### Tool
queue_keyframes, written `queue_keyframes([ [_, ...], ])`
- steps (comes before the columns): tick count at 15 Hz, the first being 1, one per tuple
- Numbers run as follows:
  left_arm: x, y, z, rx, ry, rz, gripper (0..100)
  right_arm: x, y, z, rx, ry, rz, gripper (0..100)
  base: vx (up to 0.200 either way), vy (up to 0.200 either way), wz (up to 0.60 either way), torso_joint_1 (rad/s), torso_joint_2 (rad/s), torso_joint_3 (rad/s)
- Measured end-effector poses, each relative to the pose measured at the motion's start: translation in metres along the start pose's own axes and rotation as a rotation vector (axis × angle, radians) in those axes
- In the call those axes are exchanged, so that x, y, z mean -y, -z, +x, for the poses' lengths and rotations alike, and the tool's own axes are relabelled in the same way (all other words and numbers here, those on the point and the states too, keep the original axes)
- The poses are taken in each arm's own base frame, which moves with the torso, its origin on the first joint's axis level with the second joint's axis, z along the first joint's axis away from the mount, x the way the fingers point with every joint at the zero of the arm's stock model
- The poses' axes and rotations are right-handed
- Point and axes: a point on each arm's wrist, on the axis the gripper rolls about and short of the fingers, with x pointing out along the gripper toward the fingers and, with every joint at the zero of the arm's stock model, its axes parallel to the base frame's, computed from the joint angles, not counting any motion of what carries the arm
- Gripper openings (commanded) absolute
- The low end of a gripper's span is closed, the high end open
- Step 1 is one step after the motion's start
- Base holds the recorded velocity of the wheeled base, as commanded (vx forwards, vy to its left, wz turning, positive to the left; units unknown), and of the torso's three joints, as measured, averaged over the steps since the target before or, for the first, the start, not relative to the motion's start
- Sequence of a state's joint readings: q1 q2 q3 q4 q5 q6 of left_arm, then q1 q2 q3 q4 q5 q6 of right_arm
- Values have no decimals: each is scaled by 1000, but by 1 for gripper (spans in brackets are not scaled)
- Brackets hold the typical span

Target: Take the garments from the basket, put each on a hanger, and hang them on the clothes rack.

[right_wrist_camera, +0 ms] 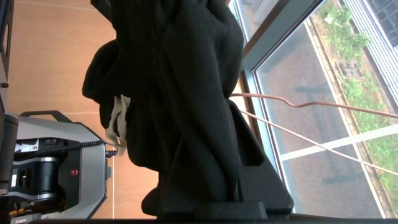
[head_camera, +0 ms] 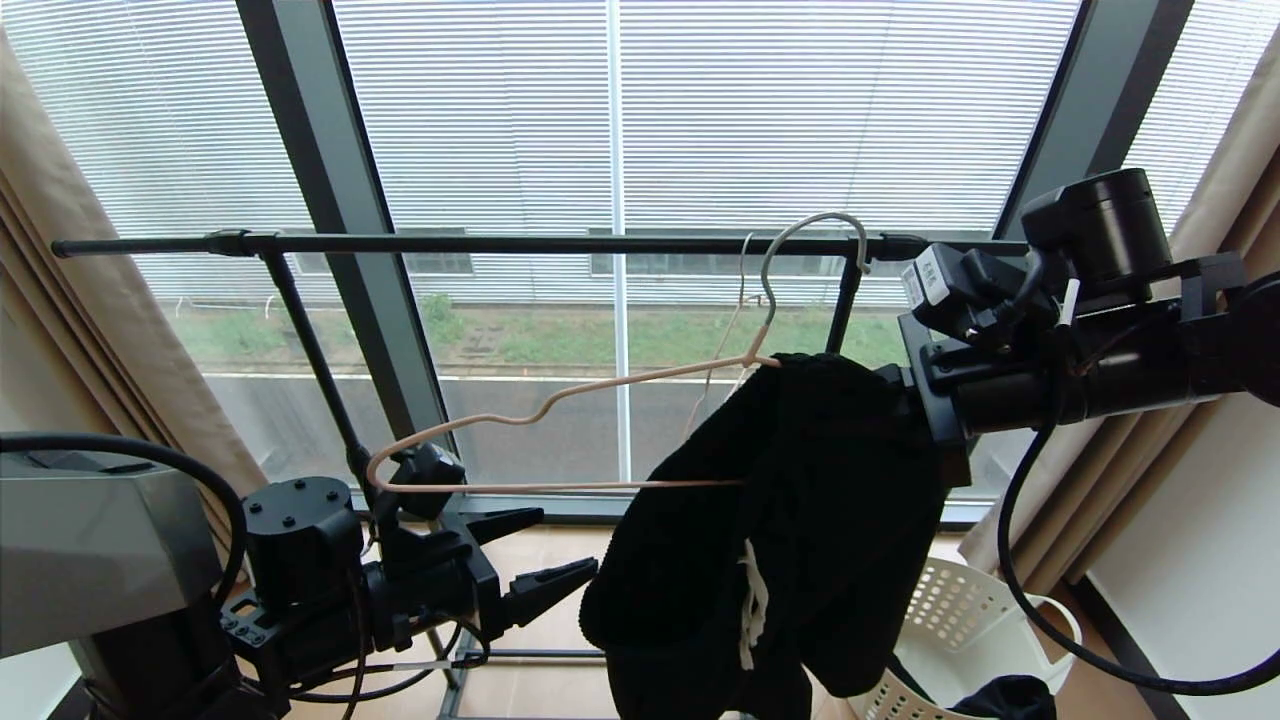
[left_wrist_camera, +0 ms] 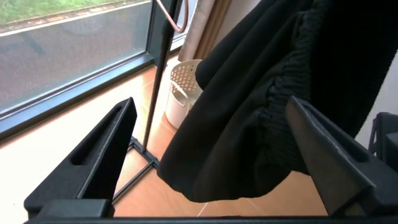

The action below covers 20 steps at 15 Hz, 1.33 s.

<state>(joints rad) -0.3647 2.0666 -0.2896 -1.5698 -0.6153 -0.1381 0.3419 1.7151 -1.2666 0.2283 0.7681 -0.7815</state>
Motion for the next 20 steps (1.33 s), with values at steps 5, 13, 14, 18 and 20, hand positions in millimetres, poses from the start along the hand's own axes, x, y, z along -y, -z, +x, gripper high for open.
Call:
queue_keyframes([
  [5, 3, 1, 1, -7, 10, -24, 100, 3, -1, -1, 4, 14, -8, 0, 0, 0, 0, 0, 0, 0],
  [13, 2, 0, 2, -3, 13, -78, 100, 5, -1, 1, 0, 41, -9, 0, 0, 0, 0, 0, 0, 0],
  [14, 2, 0, 2, -3, 13, -81, 100, 5, 0, 1, -5, 45, -8, 0, 0, 0, 0, 0, 0, 0],
  [18, 2, 1, 3, -3, 11, -64, 100, 8, 2, 4, -14, 49, -4, 0, 0, 0, 0, 0, 0, 0],
  [20, 1, 3, 4, -10, 9, -20, 100, 7, 1, 4, -1, 37, -4, 0, 0, 0, 0, 0, 0, 0],
])
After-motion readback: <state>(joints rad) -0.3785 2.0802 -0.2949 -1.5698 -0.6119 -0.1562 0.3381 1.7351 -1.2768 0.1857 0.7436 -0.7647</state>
